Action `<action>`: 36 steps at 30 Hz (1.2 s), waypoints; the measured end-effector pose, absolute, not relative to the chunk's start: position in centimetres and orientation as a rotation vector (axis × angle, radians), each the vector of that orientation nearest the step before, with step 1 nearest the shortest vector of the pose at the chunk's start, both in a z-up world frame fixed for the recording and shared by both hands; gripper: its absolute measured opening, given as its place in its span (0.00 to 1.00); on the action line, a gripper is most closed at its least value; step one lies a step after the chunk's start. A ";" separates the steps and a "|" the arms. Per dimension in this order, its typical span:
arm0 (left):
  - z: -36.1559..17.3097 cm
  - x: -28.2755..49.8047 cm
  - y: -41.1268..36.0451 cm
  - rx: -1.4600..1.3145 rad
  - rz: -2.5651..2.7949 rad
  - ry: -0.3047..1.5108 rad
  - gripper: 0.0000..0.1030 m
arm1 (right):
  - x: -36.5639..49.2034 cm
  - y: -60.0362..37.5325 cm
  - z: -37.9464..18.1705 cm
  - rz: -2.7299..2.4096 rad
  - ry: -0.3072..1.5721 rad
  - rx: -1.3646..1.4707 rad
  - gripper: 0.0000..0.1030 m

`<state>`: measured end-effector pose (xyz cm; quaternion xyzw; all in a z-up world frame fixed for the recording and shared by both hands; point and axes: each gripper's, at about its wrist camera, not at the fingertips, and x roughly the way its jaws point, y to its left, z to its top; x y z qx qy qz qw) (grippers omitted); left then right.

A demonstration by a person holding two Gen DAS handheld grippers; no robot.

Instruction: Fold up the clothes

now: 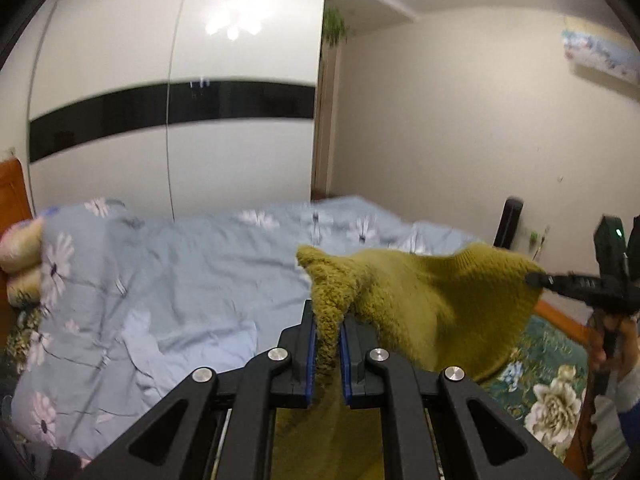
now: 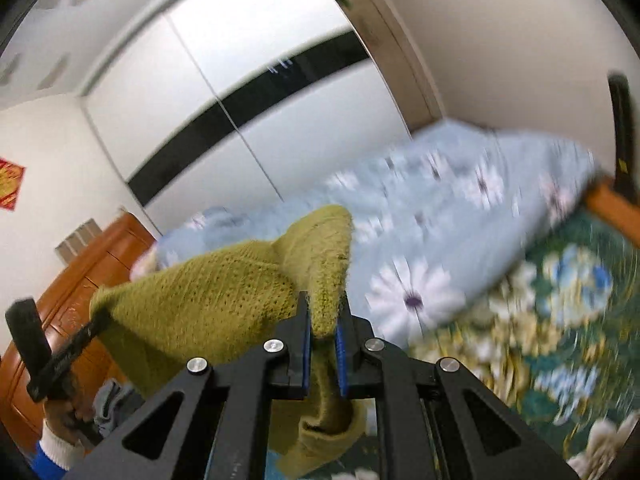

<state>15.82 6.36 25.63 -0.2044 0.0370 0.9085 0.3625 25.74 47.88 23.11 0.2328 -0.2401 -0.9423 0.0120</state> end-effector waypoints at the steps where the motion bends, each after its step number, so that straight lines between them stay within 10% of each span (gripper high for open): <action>1: 26.1 16.8 5.7 -0.508 2.337 0.091 0.10 | 26.2 47.7 24.6 -2.951 -0.717 0.683 0.10; 15: 24.8 23.8 -1.3 -0.537 2.361 0.001 0.10 | 27.1 45.0 34.4 -2.950 -0.439 0.484 0.10; 25: 7.5 14.2 -2.8 -1.128 2.500 -0.144 0.10 | 12.2 41.0 17.9 -2.728 -0.507 1.066 0.10; 36: -5.3 18.8 -1.1 -1.572 2.281 -0.218 0.10 | 18.2 44.5 -3.1 -2.526 -0.707 1.651 0.10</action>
